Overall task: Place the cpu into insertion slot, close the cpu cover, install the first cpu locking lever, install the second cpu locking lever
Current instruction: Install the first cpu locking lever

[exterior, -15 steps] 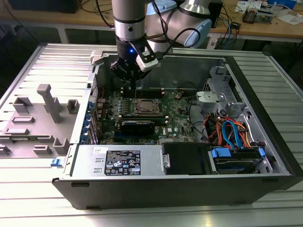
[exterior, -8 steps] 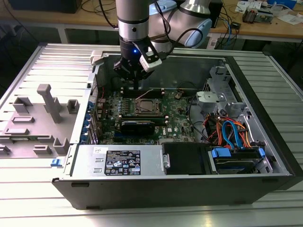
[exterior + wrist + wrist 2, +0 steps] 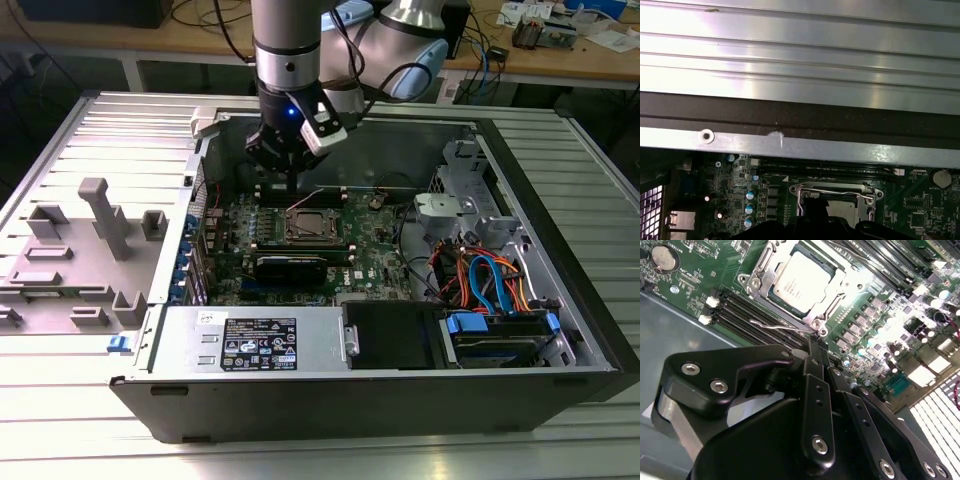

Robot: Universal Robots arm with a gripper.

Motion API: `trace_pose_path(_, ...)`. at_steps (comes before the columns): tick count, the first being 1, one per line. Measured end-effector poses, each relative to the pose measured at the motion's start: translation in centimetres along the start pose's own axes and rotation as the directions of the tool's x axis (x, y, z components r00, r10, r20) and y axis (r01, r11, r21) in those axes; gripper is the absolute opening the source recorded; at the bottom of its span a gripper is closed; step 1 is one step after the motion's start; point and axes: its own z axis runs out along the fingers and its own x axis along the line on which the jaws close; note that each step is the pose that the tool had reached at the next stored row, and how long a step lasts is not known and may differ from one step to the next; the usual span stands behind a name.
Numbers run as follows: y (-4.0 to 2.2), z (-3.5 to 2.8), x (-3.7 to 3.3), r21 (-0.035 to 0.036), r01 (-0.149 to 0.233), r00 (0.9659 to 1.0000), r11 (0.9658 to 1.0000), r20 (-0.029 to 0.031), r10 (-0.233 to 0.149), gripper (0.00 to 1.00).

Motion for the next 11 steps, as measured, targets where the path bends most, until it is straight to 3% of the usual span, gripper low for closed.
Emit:
trace_pose_path(5, -0.04, 0.51, -0.39, -0.0075, 0.0, 1.0, 1.0, 0.0003, 0.0, 0.11)
trace_pose_path(11, 0.07, 0.77, -1.27, -0.0083, 0.0, 1.0, 1.0, 0.0004, 0.0, 0.11)
